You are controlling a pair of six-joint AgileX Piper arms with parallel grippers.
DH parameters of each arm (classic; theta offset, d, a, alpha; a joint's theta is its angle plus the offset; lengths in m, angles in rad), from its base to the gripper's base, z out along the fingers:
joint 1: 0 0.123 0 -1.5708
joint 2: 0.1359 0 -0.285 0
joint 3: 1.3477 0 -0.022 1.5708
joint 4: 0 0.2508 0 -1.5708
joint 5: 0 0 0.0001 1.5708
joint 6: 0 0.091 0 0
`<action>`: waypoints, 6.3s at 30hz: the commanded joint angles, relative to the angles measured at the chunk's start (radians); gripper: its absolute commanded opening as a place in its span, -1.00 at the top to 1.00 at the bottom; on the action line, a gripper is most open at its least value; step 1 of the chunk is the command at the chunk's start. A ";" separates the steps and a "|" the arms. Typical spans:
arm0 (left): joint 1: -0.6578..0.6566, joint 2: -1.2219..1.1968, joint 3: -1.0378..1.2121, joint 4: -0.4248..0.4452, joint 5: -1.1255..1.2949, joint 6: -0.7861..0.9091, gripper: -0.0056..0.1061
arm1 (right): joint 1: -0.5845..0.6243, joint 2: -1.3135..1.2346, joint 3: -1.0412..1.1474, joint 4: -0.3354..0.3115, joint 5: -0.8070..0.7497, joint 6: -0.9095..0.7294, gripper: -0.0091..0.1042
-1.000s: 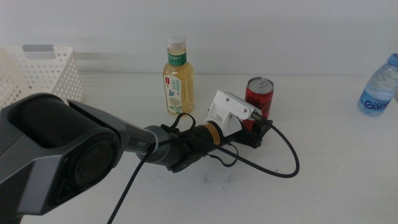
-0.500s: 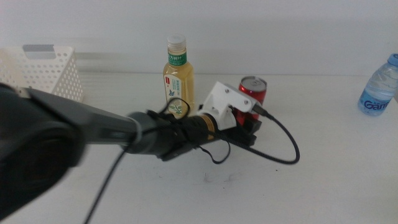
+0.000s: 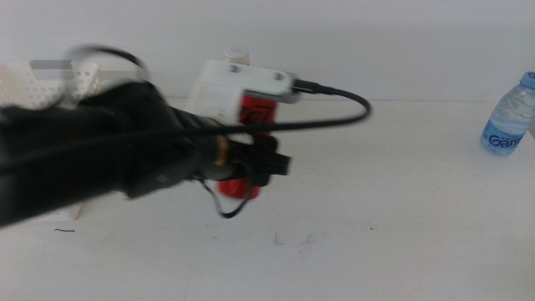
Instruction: Use arms to grab the bottles and put them into the dustbin to the left of the table.
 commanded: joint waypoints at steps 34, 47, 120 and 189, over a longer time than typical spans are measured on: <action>1.012 0.442 -0.635 -0.535 0.455 0.974 0.93 | -0.009 -0.004 0.004 -0.016 -0.017 -0.004 -0.76; 0.998 0.578 -0.635 -0.527 0.400 0.951 -0.05 | -0.009 -0.004 0.004 -0.016 -0.017 -0.004 -0.76; 0.393 0.441 0.237 -0.288 -1.256 0.572 -0.78 | -0.009 -0.004 0.004 -0.016 -0.017 -0.004 -0.76; 0.657 -0.039 -0.385 -0.406 0.548 0.813 0.93 | -0.009 -0.004 0.004 -0.016 -0.017 -0.004 -0.76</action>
